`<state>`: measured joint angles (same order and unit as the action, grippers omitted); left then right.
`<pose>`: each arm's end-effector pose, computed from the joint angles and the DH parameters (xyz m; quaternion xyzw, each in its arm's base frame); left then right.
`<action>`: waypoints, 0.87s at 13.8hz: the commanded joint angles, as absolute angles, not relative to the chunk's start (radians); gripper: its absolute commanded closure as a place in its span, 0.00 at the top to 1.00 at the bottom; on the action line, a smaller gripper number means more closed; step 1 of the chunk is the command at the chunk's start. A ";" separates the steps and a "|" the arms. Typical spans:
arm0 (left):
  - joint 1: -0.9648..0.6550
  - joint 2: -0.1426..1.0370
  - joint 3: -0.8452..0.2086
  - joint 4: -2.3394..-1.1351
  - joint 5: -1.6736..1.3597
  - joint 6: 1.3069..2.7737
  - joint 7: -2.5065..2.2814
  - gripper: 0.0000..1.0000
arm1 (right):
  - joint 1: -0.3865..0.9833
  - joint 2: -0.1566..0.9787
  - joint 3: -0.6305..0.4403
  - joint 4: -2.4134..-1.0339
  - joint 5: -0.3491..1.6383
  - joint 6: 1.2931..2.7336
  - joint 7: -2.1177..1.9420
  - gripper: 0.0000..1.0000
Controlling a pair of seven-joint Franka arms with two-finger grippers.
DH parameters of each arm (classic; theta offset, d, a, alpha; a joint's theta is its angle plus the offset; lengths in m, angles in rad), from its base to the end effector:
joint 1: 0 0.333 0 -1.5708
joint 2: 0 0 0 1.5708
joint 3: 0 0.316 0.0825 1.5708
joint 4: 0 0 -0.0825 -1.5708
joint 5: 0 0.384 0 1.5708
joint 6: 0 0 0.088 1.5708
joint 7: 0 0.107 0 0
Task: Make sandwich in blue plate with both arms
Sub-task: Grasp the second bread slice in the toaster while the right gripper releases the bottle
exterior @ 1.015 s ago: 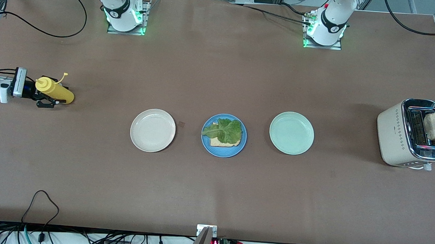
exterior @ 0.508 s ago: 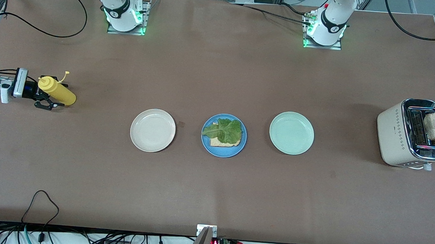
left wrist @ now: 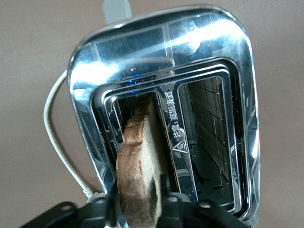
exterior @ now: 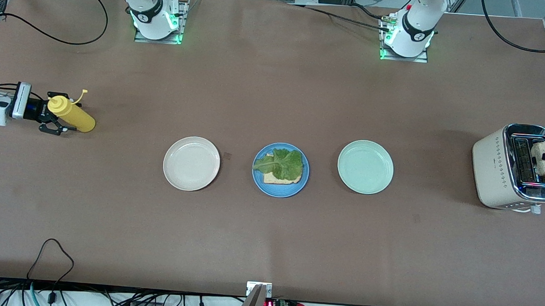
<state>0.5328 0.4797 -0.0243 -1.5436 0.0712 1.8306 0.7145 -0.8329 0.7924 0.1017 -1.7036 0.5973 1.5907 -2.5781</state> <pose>0.5782 0.3313 0.3599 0.9885 -0.1138 -0.0945 0.0325 0.4606 -0.3358 0.1210 -0.6161 -0.5974 -0.3333 0.3904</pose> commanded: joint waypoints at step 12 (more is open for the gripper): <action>0.526 0.434 -0.139 -1.190 0.077 1.453 0.716 0.01 | -0.845 0.801 0.040 -1.562 0.571 1.442 -2.580 1.00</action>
